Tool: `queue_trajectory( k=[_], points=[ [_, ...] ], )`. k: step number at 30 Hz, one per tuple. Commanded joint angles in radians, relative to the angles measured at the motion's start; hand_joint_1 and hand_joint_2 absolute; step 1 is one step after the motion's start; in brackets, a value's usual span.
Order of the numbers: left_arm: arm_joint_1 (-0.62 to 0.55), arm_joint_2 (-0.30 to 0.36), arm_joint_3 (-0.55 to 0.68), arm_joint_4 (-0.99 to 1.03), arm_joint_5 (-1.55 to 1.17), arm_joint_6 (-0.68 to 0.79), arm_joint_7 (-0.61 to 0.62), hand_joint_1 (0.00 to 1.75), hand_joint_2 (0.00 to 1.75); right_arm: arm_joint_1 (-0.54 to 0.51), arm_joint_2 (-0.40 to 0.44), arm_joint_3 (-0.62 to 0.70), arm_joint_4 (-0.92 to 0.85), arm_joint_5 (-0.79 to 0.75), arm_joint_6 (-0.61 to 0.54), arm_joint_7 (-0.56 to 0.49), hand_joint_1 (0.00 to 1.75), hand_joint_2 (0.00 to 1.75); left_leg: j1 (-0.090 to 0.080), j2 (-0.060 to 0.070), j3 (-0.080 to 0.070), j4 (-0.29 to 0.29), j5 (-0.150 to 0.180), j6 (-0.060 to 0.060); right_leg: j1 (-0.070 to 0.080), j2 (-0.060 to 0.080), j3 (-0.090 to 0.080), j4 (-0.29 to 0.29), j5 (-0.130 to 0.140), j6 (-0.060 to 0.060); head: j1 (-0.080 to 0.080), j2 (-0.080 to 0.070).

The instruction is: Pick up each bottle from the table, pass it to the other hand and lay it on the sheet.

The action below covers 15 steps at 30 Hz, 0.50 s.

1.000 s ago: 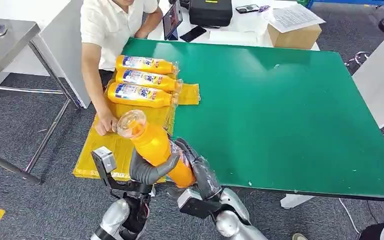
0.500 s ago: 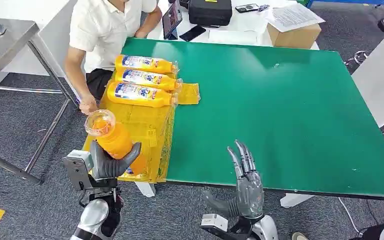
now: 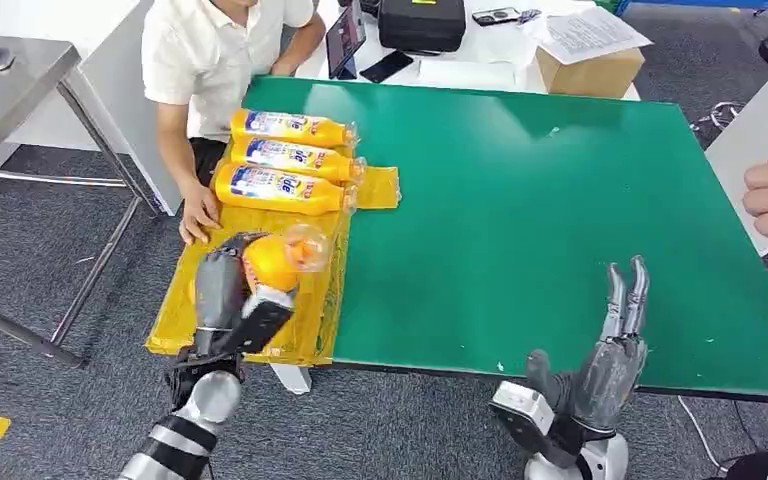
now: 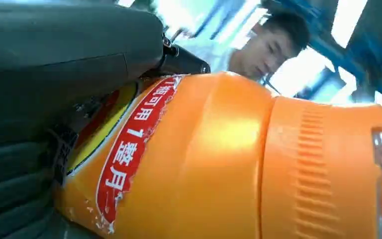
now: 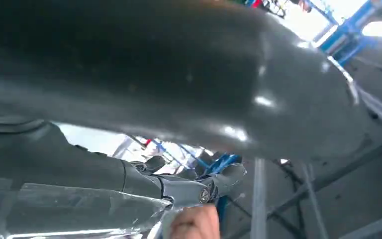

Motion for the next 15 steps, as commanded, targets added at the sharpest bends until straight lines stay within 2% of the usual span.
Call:
queue_trajectory(
  k=[1, 4, 9, 10, 11, 12, 14, 15],
  points=[
    [-0.404, 0.009, -0.140, 0.758, -0.353, -0.147, 0.110, 1.75, 1.75, -0.096, -0.050, 0.129, 0.163, -0.010, -0.002, -0.002, 0.00, 0.00, 0.002, -0.001, 0.006, -0.001, 0.001, -0.003, 0.001, -0.001, 0.007, -0.001, 0.001, -0.003, 0.001, 0.000],
    [-0.409, 0.002, -0.145, 0.767, -0.362, -0.158, 0.115, 1.75, 1.75, -0.095, -0.050, 0.138, 0.165, -0.019, -0.002, -0.002, 0.00, 0.00, 0.001, 0.002, 0.004, -0.001, 0.002, -0.003, 0.001, 0.001, 0.003, -0.001, 0.003, -0.005, 0.000, 0.000],
    [-0.425, -0.016, -0.130, 0.791, -0.349, -0.260, 0.111, 1.75, 1.75, -0.102, -0.066, 0.166, 0.189, -0.044, -0.002, -0.002, 0.00, 0.00, 0.001, 0.001, 0.003, -0.001, 0.002, -0.003, 0.001, 0.000, 0.003, 0.000, 0.002, -0.004, 0.000, 0.000],
    [-0.425, -0.019, -0.124, 0.790, -0.341, -0.263, 0.105, 1.69, 1.75, -0.103, -0.067, 0.167, 0.192, -0.043, -0.002, -0.002, 0.00, 0.00, 0.001, 0.001, 0.005, -0.001, 0.001, -0.004, 0.001, 0.001, 0.005, 0.000, 0.001, -0.005, 0.000, 0.000],
    [-0.425, -0.023, -0.110, 0.791, -0.321, -0.281, 0.083, 1.45, 1.75, -0.104, -0.069, 0.171, 0.194, -0.047, -0.002, -0.002, 0.00, 0.00, 0.001, 0.001, 0.003, -0.001, 0.002, -0.003, 0.001, 0.001, 0.003, 0.000, 0.002, -0.004, 0.000, 0.000],
    [-0.423, -0.026, -0.098, 0.792, -0.306, -0.293, 0.074, 0.87, 1.75, -0.104, -0.071, 0.173, 0.195, -0.048, -0.002, -0.002, 0.00, 0.00, 0.002, 0.001, 0.007, -0.002, 0.001, -0.004, 0.002, 0.001, 0.007, 0.000, 0.001, -0.005, 0.000, 0.000],
    [-0.421, -0.033, -0.077, 0.792, -0.276, -0.324, 0.053, 0.84, 1.75, -0.105, -0.072, 0.175, 0.197, -0.056, -0.002, -0.002, 0.00, 0.00, 0.001, 0.001, 0.002, -0.001, 0.002, -0.003, 0.001, 0.001, 0.003, 0.000, 0.002, -0.004, 0.000, 0.000],
    [-0.421, -0.033, -0.077, 0.792, -0.276, -0.324, 0.053, 0.84, 1.75, -0.105, -0.072, 0.175, 0.197, -0.056, -0.002, -0.002, 0.00, 0.00, 0.001, 0.001, 0.005, -0.001, 0.002, -0.004, 0.001, 0.002, 0.006, -0.001, 0.002, -0.005, 0.000, 0.000]
  ],
)
